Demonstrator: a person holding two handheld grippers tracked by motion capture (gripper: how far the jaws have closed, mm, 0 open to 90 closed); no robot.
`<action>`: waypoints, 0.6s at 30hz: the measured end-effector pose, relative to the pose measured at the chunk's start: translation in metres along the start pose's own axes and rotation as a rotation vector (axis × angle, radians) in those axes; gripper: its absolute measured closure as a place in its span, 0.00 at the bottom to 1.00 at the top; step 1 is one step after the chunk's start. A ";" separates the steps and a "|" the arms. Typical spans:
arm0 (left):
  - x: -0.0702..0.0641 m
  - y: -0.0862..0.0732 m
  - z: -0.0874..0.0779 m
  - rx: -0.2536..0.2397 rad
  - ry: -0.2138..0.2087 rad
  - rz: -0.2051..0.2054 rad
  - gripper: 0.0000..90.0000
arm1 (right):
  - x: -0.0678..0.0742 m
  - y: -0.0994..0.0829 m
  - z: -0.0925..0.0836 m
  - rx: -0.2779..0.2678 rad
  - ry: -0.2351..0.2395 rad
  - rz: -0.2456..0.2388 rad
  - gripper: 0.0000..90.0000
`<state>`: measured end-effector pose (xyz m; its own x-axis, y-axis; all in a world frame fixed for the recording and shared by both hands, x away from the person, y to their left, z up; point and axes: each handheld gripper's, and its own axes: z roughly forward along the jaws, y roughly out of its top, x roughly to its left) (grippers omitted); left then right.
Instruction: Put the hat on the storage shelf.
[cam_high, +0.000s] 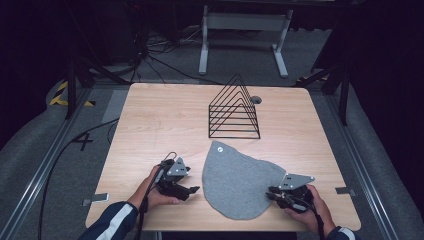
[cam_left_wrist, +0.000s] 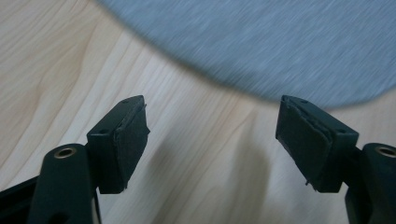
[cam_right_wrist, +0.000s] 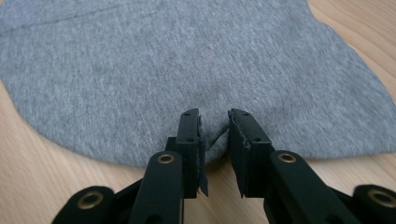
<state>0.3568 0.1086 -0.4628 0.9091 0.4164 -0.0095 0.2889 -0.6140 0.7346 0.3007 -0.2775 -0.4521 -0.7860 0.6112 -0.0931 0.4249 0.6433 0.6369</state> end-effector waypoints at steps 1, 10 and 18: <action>-0.005 0.004 0.002 -0.006 -0.010 0.013 0.29 | 0.004 0.003 0.002 0.002 0.002 -0.003 0.83; -0.054 0.031 0.030 0.015 -0.106 0.119 0.35 | -0.014 0.029 -0.004 -0.090 -0.062 -0.012 0.83; -0.068 0.032 0.043 0.063 -0.134 0.174 0.48 | -0.057 0.034 0.025 -0.023 -0.110 0.016 0.88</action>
<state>0.3173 0.0318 -0.4678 0.9775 0.2100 0.0208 0.1382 -0.7113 0.6891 0.3709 -0.2786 -0.4437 -0.7247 0.6690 -0.1654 0.4257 0.6233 0.6560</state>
